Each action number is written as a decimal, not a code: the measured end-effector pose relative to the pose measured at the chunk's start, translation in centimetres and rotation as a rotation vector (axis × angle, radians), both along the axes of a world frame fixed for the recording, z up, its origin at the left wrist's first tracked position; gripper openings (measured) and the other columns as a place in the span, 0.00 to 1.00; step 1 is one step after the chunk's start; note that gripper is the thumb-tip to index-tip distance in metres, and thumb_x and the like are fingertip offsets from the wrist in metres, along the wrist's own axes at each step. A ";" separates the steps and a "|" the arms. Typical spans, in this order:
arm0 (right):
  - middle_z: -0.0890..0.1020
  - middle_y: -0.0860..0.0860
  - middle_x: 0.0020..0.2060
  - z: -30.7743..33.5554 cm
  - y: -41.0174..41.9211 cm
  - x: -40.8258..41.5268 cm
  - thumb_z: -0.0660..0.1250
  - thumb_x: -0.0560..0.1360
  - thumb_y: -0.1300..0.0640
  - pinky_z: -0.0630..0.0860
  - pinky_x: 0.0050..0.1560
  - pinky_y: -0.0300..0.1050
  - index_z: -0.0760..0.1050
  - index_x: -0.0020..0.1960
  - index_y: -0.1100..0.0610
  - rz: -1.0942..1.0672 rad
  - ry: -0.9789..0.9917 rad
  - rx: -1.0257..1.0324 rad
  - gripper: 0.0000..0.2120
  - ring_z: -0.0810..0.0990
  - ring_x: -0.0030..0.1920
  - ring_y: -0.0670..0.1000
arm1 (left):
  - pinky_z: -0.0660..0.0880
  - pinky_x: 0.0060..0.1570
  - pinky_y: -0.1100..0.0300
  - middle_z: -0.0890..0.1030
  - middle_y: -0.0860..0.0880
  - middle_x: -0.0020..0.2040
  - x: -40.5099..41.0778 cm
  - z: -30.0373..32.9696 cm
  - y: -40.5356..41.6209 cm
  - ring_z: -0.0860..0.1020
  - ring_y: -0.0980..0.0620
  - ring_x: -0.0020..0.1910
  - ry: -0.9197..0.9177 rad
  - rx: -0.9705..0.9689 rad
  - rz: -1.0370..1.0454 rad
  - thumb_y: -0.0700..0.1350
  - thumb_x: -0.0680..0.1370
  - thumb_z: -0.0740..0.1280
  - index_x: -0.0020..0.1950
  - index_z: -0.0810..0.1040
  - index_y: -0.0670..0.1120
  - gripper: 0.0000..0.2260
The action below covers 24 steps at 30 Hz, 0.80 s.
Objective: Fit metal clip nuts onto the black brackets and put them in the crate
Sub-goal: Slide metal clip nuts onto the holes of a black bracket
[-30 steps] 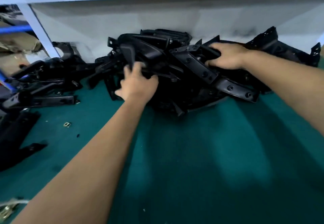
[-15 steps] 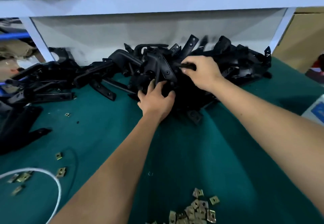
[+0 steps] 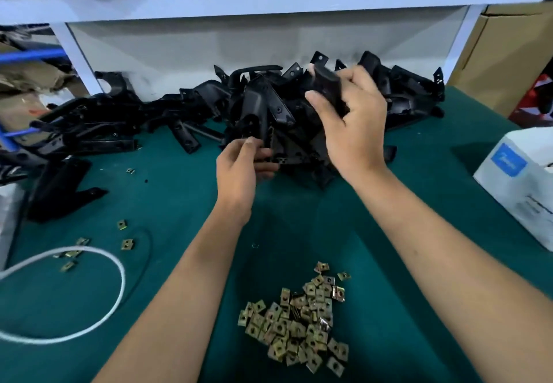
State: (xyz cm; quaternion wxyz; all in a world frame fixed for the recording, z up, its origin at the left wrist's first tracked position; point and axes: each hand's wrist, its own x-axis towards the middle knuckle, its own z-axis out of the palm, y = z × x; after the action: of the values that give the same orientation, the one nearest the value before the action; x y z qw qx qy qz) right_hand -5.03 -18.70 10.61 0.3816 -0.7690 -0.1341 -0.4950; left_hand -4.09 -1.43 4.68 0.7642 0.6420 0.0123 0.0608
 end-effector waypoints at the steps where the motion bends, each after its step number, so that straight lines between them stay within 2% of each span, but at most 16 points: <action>1: 0.80 0.54 0.50 -0.4 0.9 -1.2 0.73 0.79 0.58 0.75 0.54 0.39 0.84 0.61 0.60 0.055 -0.009 0.083 0.12 0.80 0.51 0.48 | 0.80 0.37 0.56 0.86 0.41 0.49 -0.8 0.2 -0.1 0.86 0.43 0.42 0.063 -0.120 -0.061 0.49 0.86 0.61 0.56 0.79 0.41 0.14; 4: 0.83 0.57 0.56 -2.7 3.9 -4.2 0.72 0.80 0.62 0.80 0.61 0.48 0.83 0.61 0.60 0.333 0.094 0.413 0.10 0.83 0.59 0.53 | 0.83 0.41 0.55 0.85 0.37 0.51 -2.4 0.5 -0.4 0.86 0.39 0.45 0.134 -0.297 -0.158 0.54 0.86 0.61 0.59 0.78 0.38 0.18; 6: 0.86 0.55 0.56 -4.1 5.6 -5.6 0.71 0.80 0.63 0.81 0.62 0.54 0.82 0.61 0.59 0.549 0.234 0.687 0.11 0.84 0.61 0.55 | 0.83 0.46 0.54 0.85 0.40 0.53 -3.3 0.1 -0.2 0.86 0.44 0.48 0.124 -0.400 -0.227 0.55 0.85 0.61 0.62 0.79 0.40 0.19; 7: 0.87 0.53 0.54 -4.6 6.2 -6.0 0.70 0.80 0.64 0.81 0.61 0.54 0.82 0.62 0.60 0.638 0.320 0.784 0.11 0.84 0.60 0.54 | 0.83 0.45 0.54 0.85 0.43 0.52 -3.6 -0.2 0.1 0.85 0.47 0.47 0.117 -0.403 -0.204 0.54 0.85 0.62 0.64 0.79 0.41 0.18; 9: 0.87 0.51 0.53 -5.7 6.1 -6.2 0.70 0.80 0.65 0.82 0.59 0.50 0.80 0.65 0.59 0.703 0.512 0.822 0.14 0.85 0.58 0.51 | 0.78 0.34 0.58 0.85 0.48 0.43 -3.9 -1.1 1.0 0.83 0.51 0.38 0.093 -0.269 -0.033 0.51 0.85 0.64 0.57 0.79 0.43 0.12; 11: 0.86 0.49 0.54 -6.5 4.6 -6.3 0.74 0.77 0.64 0.83 0.58 0.50 0.78 0.65 0.55 0.593 0.698 0.594 0.18 0.84 0.58 0.47 | 0.70 0.27 0.61 0.83 0.51 0.35 -3.6 -1.8 2.2 0.78 0.53 0.28 0.027 -0.154 0.129 0.48 0.85 0.64 0.49 0.77 0.45 0.09; 13: 0.86 0.47 0.50 -7.1 2.7 -6.6 0.78 0.75 0.59 0.82 0.52 0.46 0.81 0.57 0.53 0.502 0.816 0.224 0.13 0.84 0.52 0.44 | 0.65 0.24 0.62 0.81 0.53 0.33 -2.9 -1.8 3.5 0.75 0.53 0.25 -0.023 -0.129 0.203 0.48 0.85 0.64 0.47 0.74 0.46 0.08; 15: 0.86 0.46 0.43 -7.0 1.4 -7.1 0.79 0.73 0.55 0.79 0.49 0.42 0.85 0.48 0.52 0.575 0.899 -0.126 0.06 0.84 0.46 0.45 | 0.64 0.24 0.62 0.81 0.53 0.34 -2.2 -1.6 4.8 0.75 0.53 0.26 -0.026 -0.180 0.215 0.48 0.85 0.62 0.48 0.73 0.48 0.08; 17: 0.85 0.43 0.43 -6.7 1.2 -7.8 0.81 0.71 0.51 0.77 0.51 0.45 0.86 0.46 0.49 0.700 1.025 -0.356 0.06 0.83 0.47 0.46 | 0.65 0.26 0.62 0.82 0.51 0.36 -1.8 -1.7 5.5 0.77 0.51 0.29 0.014 -0.296 0.178 0.49 0.86 0.60 0.49 0.72 0.48 0.08; 21: 0.78 0.41 0.46 -6.3 1.8 -8.4 0.81 0.67 0.42 0.70 0.58 0.40 0.86 0.47 0.41 0.736 1.114 -0.604 0.11 0.73 0.56 0.42 | 0.73 0.33 0.62 0.85 0.49 0.45 -2.1 -2.2 5.4 0.85 0.46 0.42 0.029 -0.395 0.076 0.47 0.87 0.59 0.52 0.70 0.50 0.04; 24: 0.77 0.40 0.45 -6.3 2.7 -8.8 0.81 0.67 0.42 0.72 0.58 0.43 0.84 0.44 0.40 0.739 1.135 -0.692 0.09 0.73 0.55 0.41 | 0.77 0.40 0.61 0.86 0.46 0.55 -2.1 -2.2 5.3 0.84 0.46 0.52 -0.013 -0.470 -0.024 0.43 0.85 0.62 0.54 0.73 0.51 0.03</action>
State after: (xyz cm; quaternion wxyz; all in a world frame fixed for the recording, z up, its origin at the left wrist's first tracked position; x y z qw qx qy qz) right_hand -13.81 -16.03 4.33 0.2699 -0.8866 -0.3137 0.2067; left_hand -6.23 3.84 2.47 0.8935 0.4459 0.0136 0.0514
